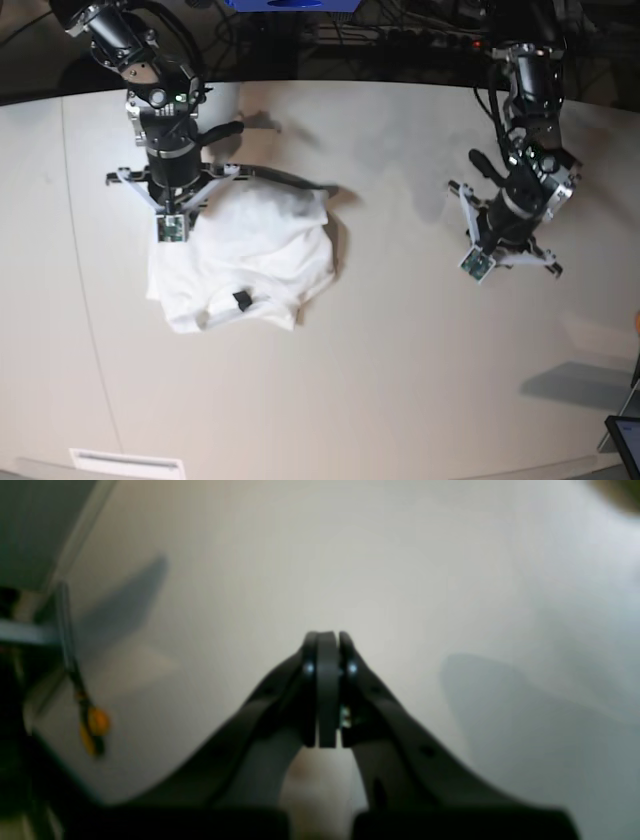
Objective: Fold the T-shirt properly
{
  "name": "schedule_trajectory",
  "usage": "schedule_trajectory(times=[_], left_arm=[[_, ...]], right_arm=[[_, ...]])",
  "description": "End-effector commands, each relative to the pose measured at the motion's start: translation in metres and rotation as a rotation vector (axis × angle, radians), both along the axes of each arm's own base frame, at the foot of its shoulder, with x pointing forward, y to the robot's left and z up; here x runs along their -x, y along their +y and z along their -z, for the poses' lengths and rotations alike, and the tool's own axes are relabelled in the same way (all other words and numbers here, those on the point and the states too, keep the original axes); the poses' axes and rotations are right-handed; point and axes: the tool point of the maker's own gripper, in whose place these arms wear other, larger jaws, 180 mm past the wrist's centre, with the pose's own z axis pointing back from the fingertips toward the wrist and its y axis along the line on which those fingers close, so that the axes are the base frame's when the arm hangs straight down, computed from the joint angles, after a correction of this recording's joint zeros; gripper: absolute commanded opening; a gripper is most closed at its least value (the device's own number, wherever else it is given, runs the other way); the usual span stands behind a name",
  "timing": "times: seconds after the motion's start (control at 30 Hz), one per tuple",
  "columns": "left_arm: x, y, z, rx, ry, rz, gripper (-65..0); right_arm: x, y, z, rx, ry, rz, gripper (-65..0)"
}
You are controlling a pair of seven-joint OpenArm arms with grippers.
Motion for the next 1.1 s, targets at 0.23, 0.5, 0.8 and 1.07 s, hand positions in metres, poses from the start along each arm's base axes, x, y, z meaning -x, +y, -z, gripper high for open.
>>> schedule_trajectory(times=[0.23,0.5,0.8,1.07], left_arm=[[0.061,0.1,0.005,-0.186,0.077,-0.259,-65.0],[0.097,0.132,0.015,-0.32,0.167,-0.341,-65.0],[0.102,0.119,0.029,-0.292,0.188,-0.357,-65.0],[0.09,0.113,0.025,-0.264,0.153,-0.353,-65.0]], right_arm=[[-0.011,0.066,-0.025,-0.055,-0.044,-0.167,-64.7],[-0.011,0.095,-0.033,-0.126,-0.038,-0.183,-64.7],[-0.015,0.088,-0.01,-0.075,0.009,-0.168,-64.7],[0.02,0.086,0.02,-0.073,0.107,-0.164,-64.7]])
